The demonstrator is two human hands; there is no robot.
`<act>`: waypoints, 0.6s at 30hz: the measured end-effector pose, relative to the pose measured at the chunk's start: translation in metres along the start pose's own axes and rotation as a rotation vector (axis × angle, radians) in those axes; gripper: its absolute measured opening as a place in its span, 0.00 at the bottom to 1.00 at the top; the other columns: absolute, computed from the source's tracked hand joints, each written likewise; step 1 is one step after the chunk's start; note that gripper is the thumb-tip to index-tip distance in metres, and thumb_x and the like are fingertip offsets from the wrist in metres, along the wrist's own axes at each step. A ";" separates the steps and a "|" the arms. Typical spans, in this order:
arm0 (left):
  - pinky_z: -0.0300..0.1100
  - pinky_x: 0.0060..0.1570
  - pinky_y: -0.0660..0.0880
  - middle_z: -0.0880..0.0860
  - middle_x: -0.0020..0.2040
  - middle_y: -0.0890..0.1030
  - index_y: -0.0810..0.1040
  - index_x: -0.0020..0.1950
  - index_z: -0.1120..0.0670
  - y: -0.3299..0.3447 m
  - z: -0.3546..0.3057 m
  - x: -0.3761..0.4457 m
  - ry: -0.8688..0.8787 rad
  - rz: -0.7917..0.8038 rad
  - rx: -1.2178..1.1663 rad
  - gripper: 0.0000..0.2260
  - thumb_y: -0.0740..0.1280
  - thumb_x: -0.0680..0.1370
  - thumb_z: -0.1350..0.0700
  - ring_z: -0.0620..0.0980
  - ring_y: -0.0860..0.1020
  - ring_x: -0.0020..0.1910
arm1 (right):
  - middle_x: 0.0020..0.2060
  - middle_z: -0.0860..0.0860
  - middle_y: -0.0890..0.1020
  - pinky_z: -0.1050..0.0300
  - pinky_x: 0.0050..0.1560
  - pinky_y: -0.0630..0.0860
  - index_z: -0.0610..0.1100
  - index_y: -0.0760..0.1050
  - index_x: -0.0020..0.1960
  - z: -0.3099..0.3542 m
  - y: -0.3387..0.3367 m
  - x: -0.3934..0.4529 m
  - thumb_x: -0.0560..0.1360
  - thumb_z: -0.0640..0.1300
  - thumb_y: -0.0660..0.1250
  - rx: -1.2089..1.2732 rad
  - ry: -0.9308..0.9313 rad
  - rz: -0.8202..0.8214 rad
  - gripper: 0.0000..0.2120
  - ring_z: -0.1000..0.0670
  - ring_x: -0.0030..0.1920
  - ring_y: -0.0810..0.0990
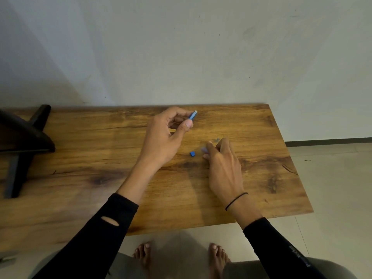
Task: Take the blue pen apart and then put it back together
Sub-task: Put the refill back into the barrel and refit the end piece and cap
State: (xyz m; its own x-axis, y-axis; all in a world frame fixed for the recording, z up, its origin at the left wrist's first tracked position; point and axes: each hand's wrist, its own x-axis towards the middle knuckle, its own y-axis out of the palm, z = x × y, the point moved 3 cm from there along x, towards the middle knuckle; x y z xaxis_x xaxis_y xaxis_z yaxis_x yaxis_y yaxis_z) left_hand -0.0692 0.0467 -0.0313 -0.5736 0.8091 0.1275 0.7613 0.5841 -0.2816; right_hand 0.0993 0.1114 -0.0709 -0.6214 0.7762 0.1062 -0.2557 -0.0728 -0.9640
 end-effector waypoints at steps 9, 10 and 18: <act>0.51 0.57 0.87 0.46 0.51 0.89 0.84 0.60 0.45 0.003 0.000 0.000 0.004 0.002 0.003 0.08 0.73 0.84 0.56 0.45 0.89 0.52 | 0.48 0.46 0.77 0.44 0.47 0.75 0.45 0.85 0.61 -0.004 0.003 -0.003 0.81 0.43 0.71 0.110 0.051 -0.101 0.11 0.42 0.51 0.74; 0.51 0.57 0.86 0.45 0.51 0.89 0.84 0.60 0.45 0.003 0.000 0.000 0.003 0.003 0.006 0.08 0.74 0.84 0.57 0.45 0.89 0.52 | 0.49 0.46 0.78 0.44 0.48 0.74 0.46 0.85 0.61 -0.002 0.001 -0.003 0.80 0.44 0.71 0.101 0.052 -0.086 0.10 0.42 0.52 0.74; 0.47 0.57 0.86 0.45 0.52 0.89 0.84 0.61 0.44 0.003 0.002 0.000 0.003 0.021 0.015 0.09 0.73 0.84 0.57 0.46 0.88 0.54 | 0.49 0.48 0.81 0.48 0.46 0.77 0.45 0.84 0.56 -0.057 -0.026 0.031 0.79 0.33 0.69 0.201 0.209 -0.070 0.11 0.42 0.55 0.80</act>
State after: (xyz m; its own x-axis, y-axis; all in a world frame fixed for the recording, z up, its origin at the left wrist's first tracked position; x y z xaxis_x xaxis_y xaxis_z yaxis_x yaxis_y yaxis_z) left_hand -0.0679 0.0486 -0.0338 -0.5566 0.8214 0.1241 0.7687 0.5659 -0.2982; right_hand 0.1293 0.1731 -0.0562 -0.4362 0.8945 0.0983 -0.4470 -0.1206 -0.8864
